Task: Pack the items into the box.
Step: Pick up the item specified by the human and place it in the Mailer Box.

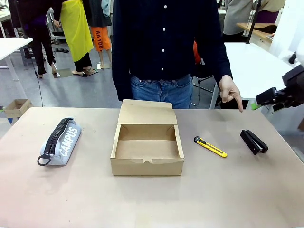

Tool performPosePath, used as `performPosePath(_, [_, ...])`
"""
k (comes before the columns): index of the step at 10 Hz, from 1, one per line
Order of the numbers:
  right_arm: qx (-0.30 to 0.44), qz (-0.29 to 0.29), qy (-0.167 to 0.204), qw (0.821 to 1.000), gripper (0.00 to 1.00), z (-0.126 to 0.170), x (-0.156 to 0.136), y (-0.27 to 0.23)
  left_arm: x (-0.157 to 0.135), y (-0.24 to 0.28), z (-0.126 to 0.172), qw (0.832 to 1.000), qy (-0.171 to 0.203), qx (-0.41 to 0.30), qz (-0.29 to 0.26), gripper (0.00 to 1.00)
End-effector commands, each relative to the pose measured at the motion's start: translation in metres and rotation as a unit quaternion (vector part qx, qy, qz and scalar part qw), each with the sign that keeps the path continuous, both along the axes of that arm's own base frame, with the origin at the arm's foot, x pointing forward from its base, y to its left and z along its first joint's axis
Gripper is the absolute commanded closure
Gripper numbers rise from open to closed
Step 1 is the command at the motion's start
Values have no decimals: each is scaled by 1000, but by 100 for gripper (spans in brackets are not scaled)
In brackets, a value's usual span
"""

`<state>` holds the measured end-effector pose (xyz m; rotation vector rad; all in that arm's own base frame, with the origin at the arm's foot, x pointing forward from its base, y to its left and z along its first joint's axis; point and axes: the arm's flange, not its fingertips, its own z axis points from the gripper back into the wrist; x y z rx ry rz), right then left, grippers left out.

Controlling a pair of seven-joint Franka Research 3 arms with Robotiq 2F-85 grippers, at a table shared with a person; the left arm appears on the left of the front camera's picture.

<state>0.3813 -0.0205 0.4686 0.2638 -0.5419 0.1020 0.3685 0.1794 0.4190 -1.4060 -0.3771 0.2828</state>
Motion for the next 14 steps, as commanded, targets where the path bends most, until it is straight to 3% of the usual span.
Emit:
performPosePath(1, [-22, 23, 9, 999, 0, -5, 3, 14, -1, 1, 3, 1000, -8, -6, -2, 0])
performPosePath(2, [0, 0, 0, 1000, 0, 0, 0, 0, -1, 1, 3, 1000, -8, -6, -2, 0])
performPosePath(4, [-48, -5, 47, 998, 0, -14, 16, 5, -1, 1, 3, 1000, -8, -6, -2, 0])
performPosePath(8, [-103, 0, 141, 985, 0, -65, 57, 0, -1, 1, 3, 1000, -8, -6, -2, 0])
performPosePath(14, [-130, 12, 227, 965, 0, -134, 102, 2, -1, 1, 3, 1000, -8, -6, -2, 0])
